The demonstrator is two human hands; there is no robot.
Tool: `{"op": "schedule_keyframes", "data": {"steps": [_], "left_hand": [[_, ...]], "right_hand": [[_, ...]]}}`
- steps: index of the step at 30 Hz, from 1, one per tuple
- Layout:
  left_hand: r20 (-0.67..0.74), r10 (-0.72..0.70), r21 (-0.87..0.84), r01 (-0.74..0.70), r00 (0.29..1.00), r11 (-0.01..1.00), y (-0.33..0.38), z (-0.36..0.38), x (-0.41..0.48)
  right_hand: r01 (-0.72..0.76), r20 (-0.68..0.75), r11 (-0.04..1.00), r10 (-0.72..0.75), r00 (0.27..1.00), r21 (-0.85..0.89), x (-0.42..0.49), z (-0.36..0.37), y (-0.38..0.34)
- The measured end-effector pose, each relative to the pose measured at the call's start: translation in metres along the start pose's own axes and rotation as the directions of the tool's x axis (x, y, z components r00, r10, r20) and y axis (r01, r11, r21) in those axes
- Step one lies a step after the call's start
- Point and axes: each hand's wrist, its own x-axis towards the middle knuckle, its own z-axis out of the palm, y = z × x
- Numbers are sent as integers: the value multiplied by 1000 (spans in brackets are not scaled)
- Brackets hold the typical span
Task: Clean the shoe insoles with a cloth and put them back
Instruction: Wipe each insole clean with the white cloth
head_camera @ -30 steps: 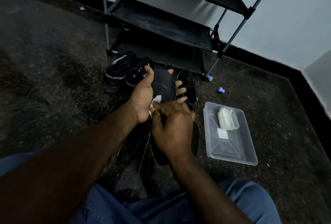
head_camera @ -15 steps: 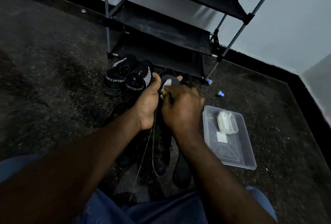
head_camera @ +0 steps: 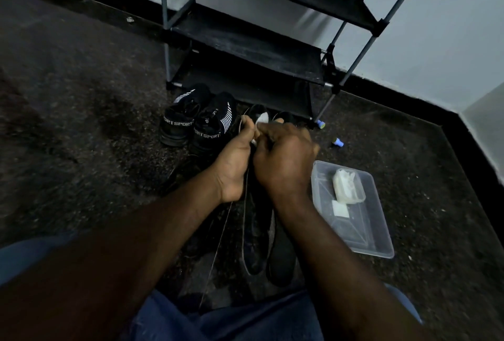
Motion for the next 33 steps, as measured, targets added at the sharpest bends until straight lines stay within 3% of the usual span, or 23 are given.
{"op": "schedule_keyframes", "data": {"steps": [5, 9, 13, 17, 19, 22, 28, 33], "left_hand": [[29, 6, -66, -4, 1000, 998, 7, -7, 4], [3, 54, -217, -52, 999, 975, 13, -11, 10], [17, 41, -164, -38, 999, 986, 20, -9, 1], [42, 15, -82, -12, 999, 997, 21, -8, -2], [48, 11, -70, -8, 999, 998, 22, -8, -3], [69, -10, -65, 14, 998, 998, 21, -7, -5], [59, -42, -46, 44, 997, 998, 14, -4, -5], [16, -41, 9, 41, 999, 999, 11, -7, -2]], "right_hand": [[29, 69, 999, -30, 997, 16, -23, 5, -5], [98, 149, 995, -99, 984, 13, -55, 5, -2], [153, 143, 977, -174, 974, 145, -56, -2, 12], [-125, 65, 861, 107, 992, 493, -37, -15, 27], [-239, 57, 803, 249, 967, 546, -26, -22, 36], [-279, 68, 812, 285, 956, 512, -13, -29, 45], [-29, 56, 957, 14, 998, 287, 4, -25, 40], [29, 34, 993, -33, 999, 114, 14, -16, 41]]}}
